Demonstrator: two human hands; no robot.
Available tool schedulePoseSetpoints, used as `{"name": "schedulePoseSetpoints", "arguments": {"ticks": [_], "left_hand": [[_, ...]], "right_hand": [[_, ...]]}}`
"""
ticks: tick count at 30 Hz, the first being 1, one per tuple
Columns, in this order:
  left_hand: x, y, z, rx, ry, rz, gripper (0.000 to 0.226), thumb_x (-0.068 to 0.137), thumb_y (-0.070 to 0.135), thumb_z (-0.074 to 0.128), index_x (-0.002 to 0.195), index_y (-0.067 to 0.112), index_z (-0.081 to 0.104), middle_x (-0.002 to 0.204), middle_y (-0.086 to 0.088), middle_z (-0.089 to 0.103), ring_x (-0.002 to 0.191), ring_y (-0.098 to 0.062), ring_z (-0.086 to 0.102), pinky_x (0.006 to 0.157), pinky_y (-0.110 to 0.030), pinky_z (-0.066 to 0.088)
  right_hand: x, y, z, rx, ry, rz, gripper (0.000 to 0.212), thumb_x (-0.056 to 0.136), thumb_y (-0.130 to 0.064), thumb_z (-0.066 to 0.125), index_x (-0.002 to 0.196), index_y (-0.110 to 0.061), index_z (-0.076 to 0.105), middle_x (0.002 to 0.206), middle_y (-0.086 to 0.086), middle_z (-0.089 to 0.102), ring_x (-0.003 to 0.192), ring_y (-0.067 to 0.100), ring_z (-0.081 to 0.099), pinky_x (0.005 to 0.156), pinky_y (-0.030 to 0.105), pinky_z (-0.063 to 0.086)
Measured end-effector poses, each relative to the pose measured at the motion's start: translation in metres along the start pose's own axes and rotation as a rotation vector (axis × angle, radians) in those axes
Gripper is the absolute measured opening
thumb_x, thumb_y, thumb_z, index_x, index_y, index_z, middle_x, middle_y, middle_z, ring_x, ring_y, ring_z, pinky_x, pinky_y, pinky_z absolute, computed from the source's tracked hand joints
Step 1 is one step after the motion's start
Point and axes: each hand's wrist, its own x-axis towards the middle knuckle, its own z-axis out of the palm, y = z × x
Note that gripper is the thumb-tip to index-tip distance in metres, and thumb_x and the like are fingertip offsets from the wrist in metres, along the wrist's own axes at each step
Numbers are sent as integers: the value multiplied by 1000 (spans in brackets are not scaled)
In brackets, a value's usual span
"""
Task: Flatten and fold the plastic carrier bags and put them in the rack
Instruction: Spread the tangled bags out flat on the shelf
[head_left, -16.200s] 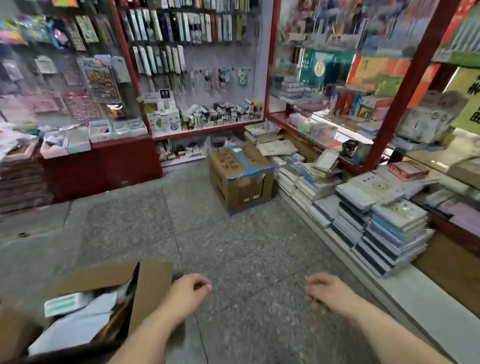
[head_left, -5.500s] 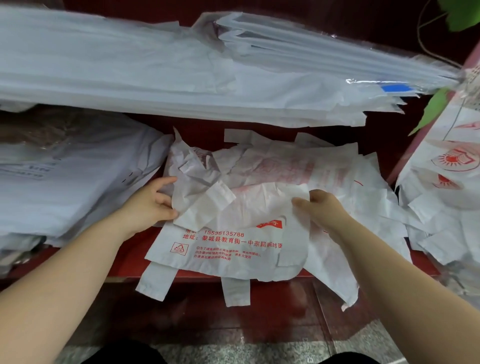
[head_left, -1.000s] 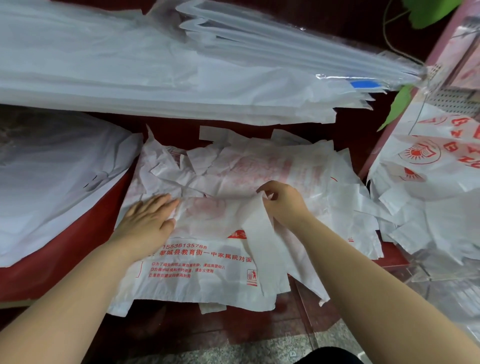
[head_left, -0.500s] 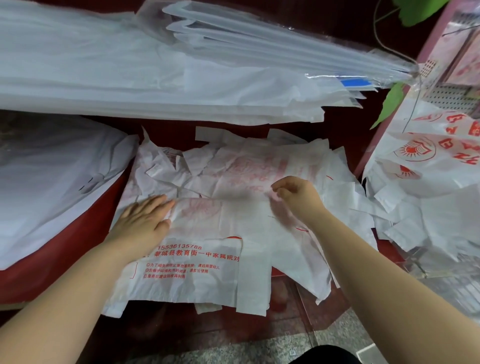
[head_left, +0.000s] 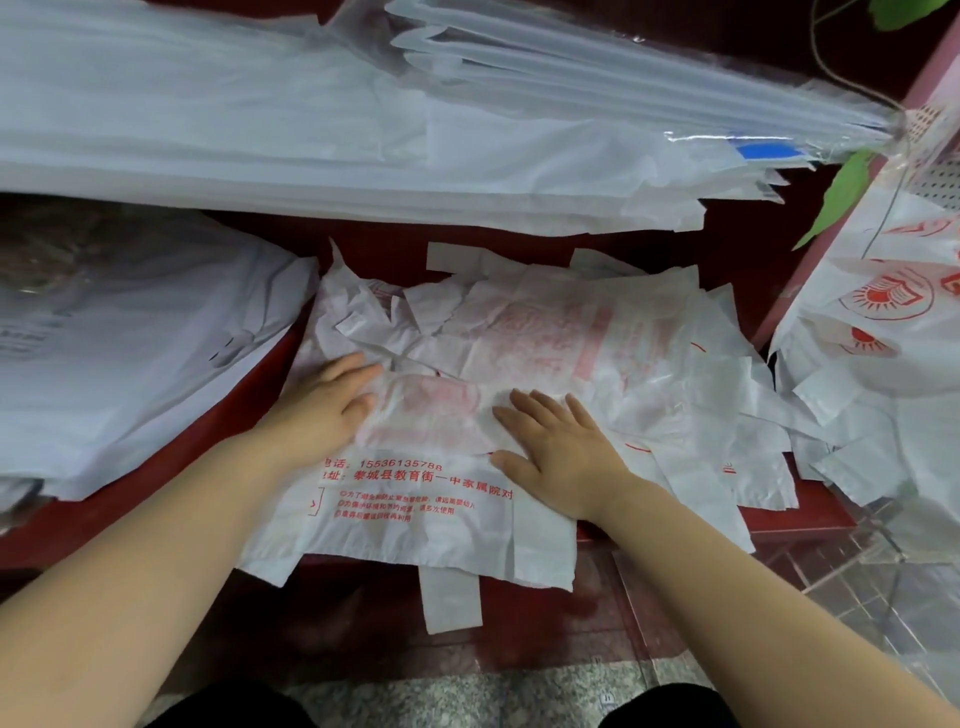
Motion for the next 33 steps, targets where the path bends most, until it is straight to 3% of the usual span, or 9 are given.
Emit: {"name": "schedulePoseSetpoints", "arguments": {"ticks": [3,5,7,9,13,16,22,27,33], "left_hand": [[-26,-2,-8,-191,230,109,34,92,15,50,126,19,53,133,8,44,128,-14,37,98,-14,21],[-59,0,-14,-241,183,164,27,82,47,60,107,36,57,116,30,46,118,3,41,94,-7,23],[-93,-1,-13,-213,85,187,64,48,91,42,102,55,43,110,48,40,107,24,32,89,1,22],[-114,-10,-4,-73,12,169,95,29,100,29,114,58,31,118,52,25,110,25,20,94,-4,18],[-126,-25,17,120,74,200,94,45,51,85,128,35,45,131,16,39,120,-5,38,99,-24,26],[-121,-32,23,17,247,243,67,50,14,90,109,20,58,108,12,49,100,-8,50,77,-30,45],[-126,-24,14,-37,328,223,35,65,18,82,96,16,65,91,31,47,88,2,47,68,-15,37],[-129,-17,25,12,450,373,30,50,1,69,75,16,67,79,11,64,83,-8,50,77,-13,39],[-122,-8,36,-183,346,384,36,50,1,60,77,23,69,92,35,59,103,5,51,98,0,23]], "right_hand": [[-11,1,-2,120,376,-75,71,80,-53,24,128,-9,50,139,14,44,130,26,38,110,36,20],[-30,2,-6,233,598,-169,50,83,-43,42,106,-4,61,114,16,61,109,21,50,99,24,32],[-56,-1,-5,290,568,-303,49,85,-53,44,103,-10,56,107,9,62,100,14,48,93,15,29],[-78,-3,3,201,478,-403,59,78,-66,44,106,-15,49,107,3,58,102,12,47,98,23,29],[-86,-2,25,-13,467,-386,45,69,-47,50,102,-16,46,98,4,64,96,14,46,95,29,31],[-77,-5,24,133,560,-309,26,67,-25,47,91,-16,50,81,3,66,80,16,49,84,23,36],[-81,-2,5,392,613,-156,32,71,-18,43,82,-8,72,82,-2,70,92,17,51,87,17,36],[-105,14,-13,761,464,-37,20,75,-31,47,86,-34,63,83,-43,59,85,-20,56,73,-3,38],[-117,35,5,569,352,-34,25,75,-18,55,96,-24,68,102,-18,62,103,-5,49,89,-4,29]]}}
